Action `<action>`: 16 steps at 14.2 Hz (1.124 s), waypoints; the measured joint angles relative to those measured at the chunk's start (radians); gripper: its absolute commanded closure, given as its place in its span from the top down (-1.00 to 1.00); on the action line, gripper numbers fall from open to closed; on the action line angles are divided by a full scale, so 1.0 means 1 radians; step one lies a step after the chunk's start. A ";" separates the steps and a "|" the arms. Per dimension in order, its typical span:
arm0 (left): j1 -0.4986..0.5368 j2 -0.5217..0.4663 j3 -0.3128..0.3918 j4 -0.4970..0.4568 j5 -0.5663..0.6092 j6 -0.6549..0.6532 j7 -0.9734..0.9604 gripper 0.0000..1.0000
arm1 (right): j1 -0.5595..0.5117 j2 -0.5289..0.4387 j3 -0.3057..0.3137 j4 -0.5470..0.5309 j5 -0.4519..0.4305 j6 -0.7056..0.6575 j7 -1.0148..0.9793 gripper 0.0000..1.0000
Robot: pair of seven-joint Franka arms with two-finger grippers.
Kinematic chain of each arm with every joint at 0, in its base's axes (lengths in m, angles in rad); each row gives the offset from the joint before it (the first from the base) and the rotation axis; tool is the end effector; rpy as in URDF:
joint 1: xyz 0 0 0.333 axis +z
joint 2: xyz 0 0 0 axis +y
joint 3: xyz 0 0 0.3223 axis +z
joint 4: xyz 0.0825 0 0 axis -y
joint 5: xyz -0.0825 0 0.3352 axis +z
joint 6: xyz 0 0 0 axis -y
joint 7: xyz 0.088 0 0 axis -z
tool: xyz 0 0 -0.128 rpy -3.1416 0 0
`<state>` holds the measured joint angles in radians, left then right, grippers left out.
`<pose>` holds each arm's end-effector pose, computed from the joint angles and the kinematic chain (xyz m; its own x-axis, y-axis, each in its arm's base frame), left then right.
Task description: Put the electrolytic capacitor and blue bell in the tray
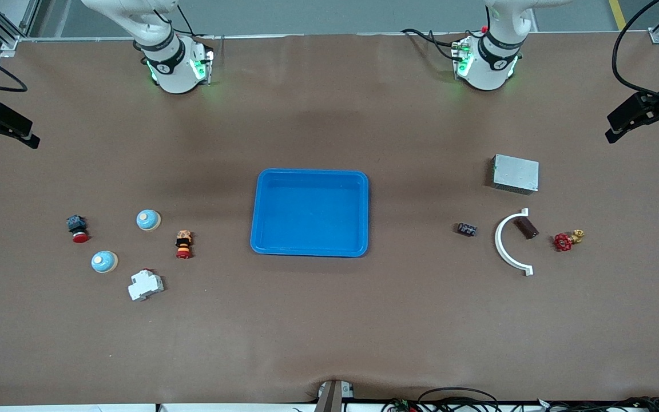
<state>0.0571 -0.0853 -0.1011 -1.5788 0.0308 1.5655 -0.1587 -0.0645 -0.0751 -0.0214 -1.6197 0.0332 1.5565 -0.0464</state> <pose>0.4793 -0.0197 0.6478 0.9905 0.1144 0.0768 0.1168 -0.9928 -0.0275 0.4791 -0.0374 0.6250 0.9991 -0.0390 0.0135 -0.0385 -0.9987 -0.0342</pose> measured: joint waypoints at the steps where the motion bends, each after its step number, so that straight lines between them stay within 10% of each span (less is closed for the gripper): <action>1: 0.000 0.000 0.000 0.000 0.000 0.000 0.000 1.00 | 0.000 0.000 0.000 0.000 0.000 0.000 0.000 1.00; 16: 0.023 0.149 0.001 -0.165 0.046 0.128 -0.020 1.00 | 0.000 0.000 0.000 0.000 0.000 0.000 0.000 1.00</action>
<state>0.0796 0.0637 -0.0999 -1.7441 0.0768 1.6934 -0.1783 -0.0647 -0.0749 -0.0218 -1.6198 0.0332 1.5569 -0.0465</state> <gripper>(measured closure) 0.000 0.000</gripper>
